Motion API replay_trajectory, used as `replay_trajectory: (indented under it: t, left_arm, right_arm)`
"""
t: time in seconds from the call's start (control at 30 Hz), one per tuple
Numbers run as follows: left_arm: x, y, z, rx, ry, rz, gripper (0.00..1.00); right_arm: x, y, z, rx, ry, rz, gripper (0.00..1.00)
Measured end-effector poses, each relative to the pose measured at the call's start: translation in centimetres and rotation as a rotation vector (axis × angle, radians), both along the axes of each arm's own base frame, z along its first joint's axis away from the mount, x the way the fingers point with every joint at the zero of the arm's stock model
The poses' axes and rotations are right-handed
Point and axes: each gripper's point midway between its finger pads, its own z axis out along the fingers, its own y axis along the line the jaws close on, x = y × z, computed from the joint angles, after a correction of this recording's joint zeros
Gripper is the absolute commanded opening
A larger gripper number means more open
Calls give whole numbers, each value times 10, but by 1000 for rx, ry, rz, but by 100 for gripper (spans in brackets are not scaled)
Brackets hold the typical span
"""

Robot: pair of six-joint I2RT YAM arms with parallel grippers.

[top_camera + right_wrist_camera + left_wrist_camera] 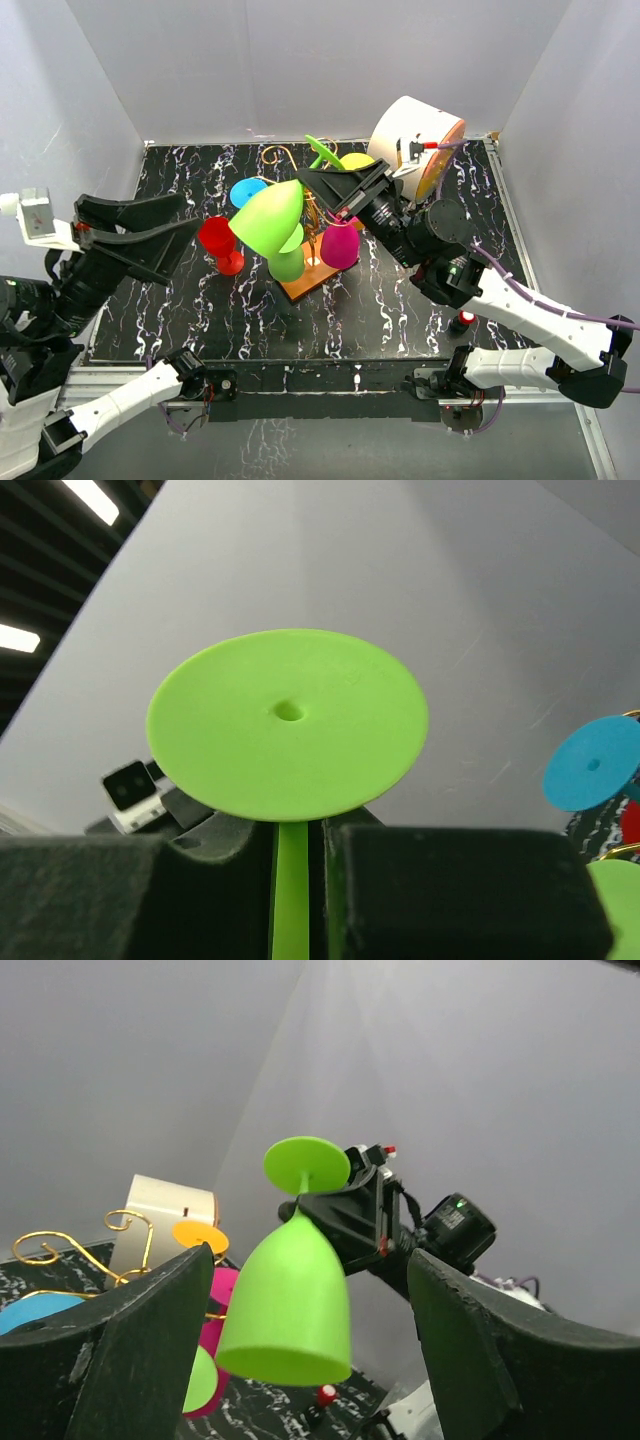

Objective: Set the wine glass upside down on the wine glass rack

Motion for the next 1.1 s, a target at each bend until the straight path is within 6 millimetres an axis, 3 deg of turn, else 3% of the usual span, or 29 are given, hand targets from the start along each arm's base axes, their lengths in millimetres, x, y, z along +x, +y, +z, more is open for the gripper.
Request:
replay_trajectory:
  t: [0.17,0.5,1.1]
  left_arm:
    - [-4,1,16,-80,55,-35,80]
    - [3,-13,8,-154,221,-93,78]
    - [20,-21,6,-282,518,-85,56]
  right_arm:
    - [-17,22,0,-137,-191,74,0]
    - [-57,84,-10,-346,-534,193,0]
    - [-51,91,-5,-460,-745,58,0]
